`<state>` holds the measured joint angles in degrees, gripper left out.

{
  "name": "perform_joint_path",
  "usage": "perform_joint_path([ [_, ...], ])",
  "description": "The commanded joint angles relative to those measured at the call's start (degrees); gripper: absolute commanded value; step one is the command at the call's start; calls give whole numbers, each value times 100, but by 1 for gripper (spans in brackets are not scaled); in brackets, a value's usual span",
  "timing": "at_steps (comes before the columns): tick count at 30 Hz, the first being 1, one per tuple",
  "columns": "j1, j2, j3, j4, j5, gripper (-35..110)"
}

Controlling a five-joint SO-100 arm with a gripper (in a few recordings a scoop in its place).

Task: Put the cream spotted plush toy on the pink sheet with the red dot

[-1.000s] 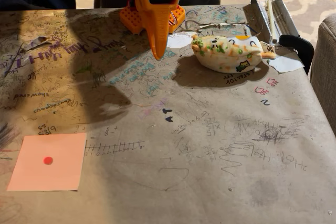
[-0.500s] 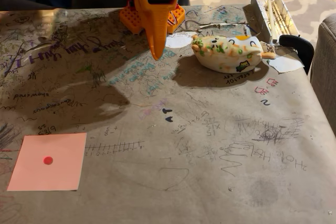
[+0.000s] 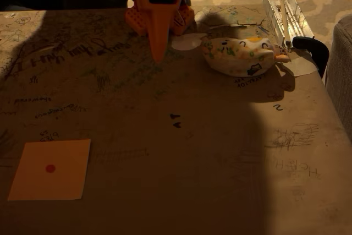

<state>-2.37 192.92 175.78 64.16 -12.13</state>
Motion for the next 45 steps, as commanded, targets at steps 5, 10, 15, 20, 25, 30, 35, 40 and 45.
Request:
perform_joint_path([
  [5, -229, 26, 9, 53, -229, 0],
  [10, 158, 35, 0, -26, 79, 0],
  [15, -510, 26, 18, 70, -519, 0],
  [20, -167, 26, 9, 9, -141, 0],
  [25, -229, 26, 9, 26, -167, 0],
  [30, 53, 26, 0, 0, 123, 0],
  [35, 272, 26, 0, -18, 316, 0],
  [40, 378, 26, 0, -35, 369, 1],
  [45, 606, 35, 0, -44, 598, 0],
])
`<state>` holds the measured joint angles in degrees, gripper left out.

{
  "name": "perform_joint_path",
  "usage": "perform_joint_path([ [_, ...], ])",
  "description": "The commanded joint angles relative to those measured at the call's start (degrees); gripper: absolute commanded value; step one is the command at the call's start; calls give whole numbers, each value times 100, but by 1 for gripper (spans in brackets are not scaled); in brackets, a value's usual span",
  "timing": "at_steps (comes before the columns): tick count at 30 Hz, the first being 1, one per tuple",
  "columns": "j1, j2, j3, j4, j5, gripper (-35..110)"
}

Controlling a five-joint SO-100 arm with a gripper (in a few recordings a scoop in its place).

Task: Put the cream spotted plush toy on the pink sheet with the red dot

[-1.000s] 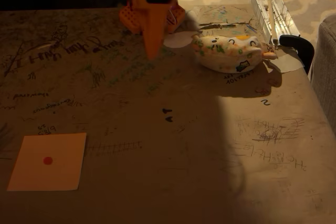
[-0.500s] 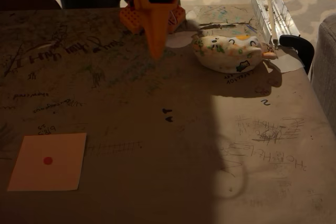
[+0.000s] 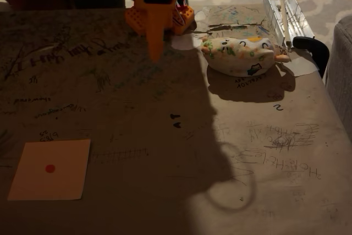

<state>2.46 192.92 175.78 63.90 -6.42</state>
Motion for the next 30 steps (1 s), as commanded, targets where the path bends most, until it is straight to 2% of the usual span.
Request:
perform_joint_path([
  [1, 141, 35, 0, -18, 26, 0],
  [5, 193, 35, -9, -26, 79, 0],
  [10, -606, 35, 0, 44, -747, 0],
  [15, -633, 35, 0, 44, -668, 0],
  [19, 1020, 35, -9, -44, 923, 0],
  [22, 1705, 35, -9, -53, 1626, 2],
  [29, 2101, 35, 0, -26, 2030, 0],
  [30, 2145, 35, 9, -26, 2065, 4],
])
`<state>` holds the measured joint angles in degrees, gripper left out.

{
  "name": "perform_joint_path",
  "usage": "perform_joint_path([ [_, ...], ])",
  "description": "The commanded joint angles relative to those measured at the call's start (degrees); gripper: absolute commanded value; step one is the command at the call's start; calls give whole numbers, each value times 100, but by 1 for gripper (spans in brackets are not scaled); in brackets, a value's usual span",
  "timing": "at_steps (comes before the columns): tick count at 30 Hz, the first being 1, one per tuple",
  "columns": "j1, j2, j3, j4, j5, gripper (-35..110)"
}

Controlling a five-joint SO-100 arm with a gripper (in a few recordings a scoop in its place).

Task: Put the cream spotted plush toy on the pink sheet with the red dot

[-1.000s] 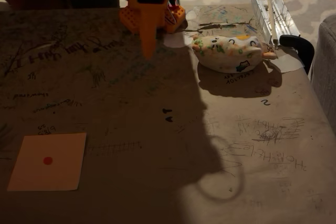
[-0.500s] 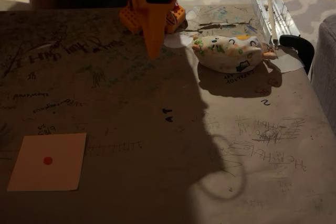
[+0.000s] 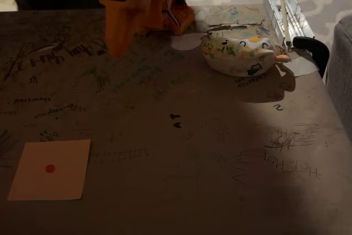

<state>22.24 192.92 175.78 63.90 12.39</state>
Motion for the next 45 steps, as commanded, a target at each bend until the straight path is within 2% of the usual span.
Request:
perform_joint_path([
  [1, 202, 35, 9, -18, 237, 9],
  [6, 853, 35, 35, 70, 967, 30],
  [11, 1143, 35, 571, -659, 3463, 80],
  [12, 1178, 35, 703, -809, 4034, 84],
  [14, 1310, 35, 703, -545, 4412, 84],
  [18, 1274, 35, 703, -606, 4263, 86],
  [21, 1160, 35, 703, -703, 4122, 96],
  [23, 1107, 35, 703, -747, 3999, 97],
  [28, 246, 35, 633, -1301, 2566, 96],
  [33, -598, 35, 703, -1898, 1740, 97],
  [36, -729, 35, 703, -1934, 1696, 91],
  [38, -782, 35, 703, -1934, 1714, 80],
  [42, -1169, 35, 703, -2092, 1239, 38],
  [44, -1494, 35, 703, -2232, 817, 1],
  [45, -1644, 35, 703, -2268, 677, 0],
])
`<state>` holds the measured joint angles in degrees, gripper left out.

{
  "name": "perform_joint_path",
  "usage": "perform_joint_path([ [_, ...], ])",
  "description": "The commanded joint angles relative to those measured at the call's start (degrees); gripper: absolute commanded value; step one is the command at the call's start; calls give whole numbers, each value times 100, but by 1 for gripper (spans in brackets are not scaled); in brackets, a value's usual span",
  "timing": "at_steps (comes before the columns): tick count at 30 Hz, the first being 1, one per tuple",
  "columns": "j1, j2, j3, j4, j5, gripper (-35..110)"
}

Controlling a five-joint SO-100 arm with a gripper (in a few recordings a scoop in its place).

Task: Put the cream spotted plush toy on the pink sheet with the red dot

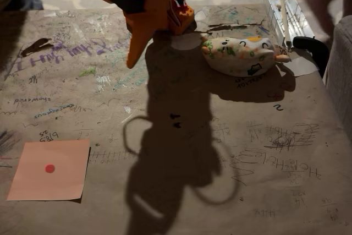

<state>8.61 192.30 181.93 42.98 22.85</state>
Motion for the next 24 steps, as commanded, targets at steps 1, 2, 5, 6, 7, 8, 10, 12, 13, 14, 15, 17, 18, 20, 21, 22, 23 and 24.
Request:
perform_joint_path([
  [1, -360, 97, 88, -211, -448, 0],
  [2, -352, 97, 88, -211, -439, 0],
  [5, -334, 88, 88, -413, -598, 3],
  [6, -316, 79, 88, -457, -932, 3],
  [7, -237, 70, 88, -387, -940, 0],
  [8, -193, 79, 88, -352, -896, 0],
  [10, -53, 79, 88, -316, -703, 0],
  [12, -343, 79, 88, -334, -940, 0],
  [13, -387, 97, 88, -281, -1055, 0],
  [14, -352, 97, 53, -193, -1081, 0],
  [15, -334, 97, 9, -97, -1336, 0],
  [17, -422, 97, -79, 114, -1942, 0],
  [18, -483, 97, -202, 343, -2065, 0],
  [20, -712, 88, -923, 1292, -2162, 0],
  [21, -940, 88, -1459, 1951, -2224, 0],
  [22, -1213, 70, -1986, 2496, -2382, 0],
  [23, -1257, 70, -2303, 2602, -2522, 0],
  [24, -1239, -149, -2628, 2760, -2848, 0],
])
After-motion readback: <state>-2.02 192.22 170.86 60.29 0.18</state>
